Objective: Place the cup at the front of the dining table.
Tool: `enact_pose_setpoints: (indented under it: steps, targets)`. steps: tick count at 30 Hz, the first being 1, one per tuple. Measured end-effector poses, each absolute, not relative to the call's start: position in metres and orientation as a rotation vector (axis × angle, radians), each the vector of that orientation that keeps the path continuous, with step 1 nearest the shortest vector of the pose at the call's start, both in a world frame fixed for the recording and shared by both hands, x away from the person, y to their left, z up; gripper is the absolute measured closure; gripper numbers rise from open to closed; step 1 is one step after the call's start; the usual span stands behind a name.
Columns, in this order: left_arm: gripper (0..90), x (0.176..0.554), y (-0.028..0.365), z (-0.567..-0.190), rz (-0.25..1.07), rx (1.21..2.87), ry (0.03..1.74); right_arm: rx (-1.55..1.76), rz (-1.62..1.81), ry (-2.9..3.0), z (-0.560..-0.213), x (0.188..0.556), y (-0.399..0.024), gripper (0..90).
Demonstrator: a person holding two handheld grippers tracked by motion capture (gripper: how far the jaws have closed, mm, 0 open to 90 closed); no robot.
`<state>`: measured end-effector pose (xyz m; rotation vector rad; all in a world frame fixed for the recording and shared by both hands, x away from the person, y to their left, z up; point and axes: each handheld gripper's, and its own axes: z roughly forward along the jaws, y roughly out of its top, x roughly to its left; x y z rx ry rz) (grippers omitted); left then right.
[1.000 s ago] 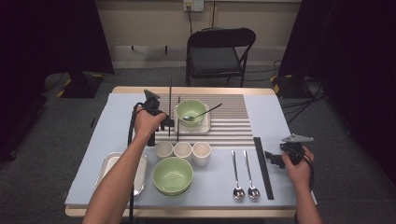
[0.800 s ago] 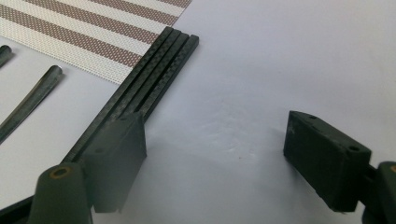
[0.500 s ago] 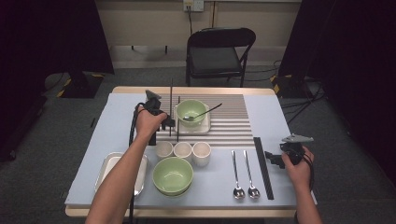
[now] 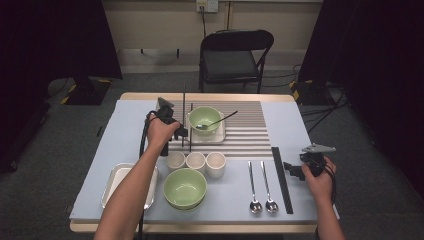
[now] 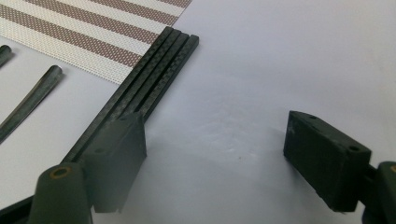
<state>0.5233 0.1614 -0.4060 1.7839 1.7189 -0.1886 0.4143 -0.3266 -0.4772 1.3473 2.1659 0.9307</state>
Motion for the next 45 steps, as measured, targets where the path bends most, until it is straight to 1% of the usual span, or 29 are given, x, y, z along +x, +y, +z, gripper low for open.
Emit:
enact_pose_setpoints:
  steps: [21, 28, 31, 45]
  targets:
    - [86.7, 0.526, 0.155, -0.413, -0.184, 1.816, 1.726, 1.349, 0.932, 2.166, -0.477, 0.414, -0.327, 20.0]
    - [86.7, 0.527, 0.154, -0.415, -0.182, 1.793, 1.757, 1.347, 0.931, 2.166, -0.477, 0.414, -0.327, 20.0]
    - [86.7, 0.527, 0.156, -0.416, -0.169, 1.816, 1.752, 1.347, 0.932, 2.166, -0.477, 0.414, -0.327, 20.0]
    - [86.6, 0.528, 0.154, -0.420, -0.182, 1.826, 1.755, 1.347, 0.932, 2.166, -0.477, 0.414, -0.327, 20.0]
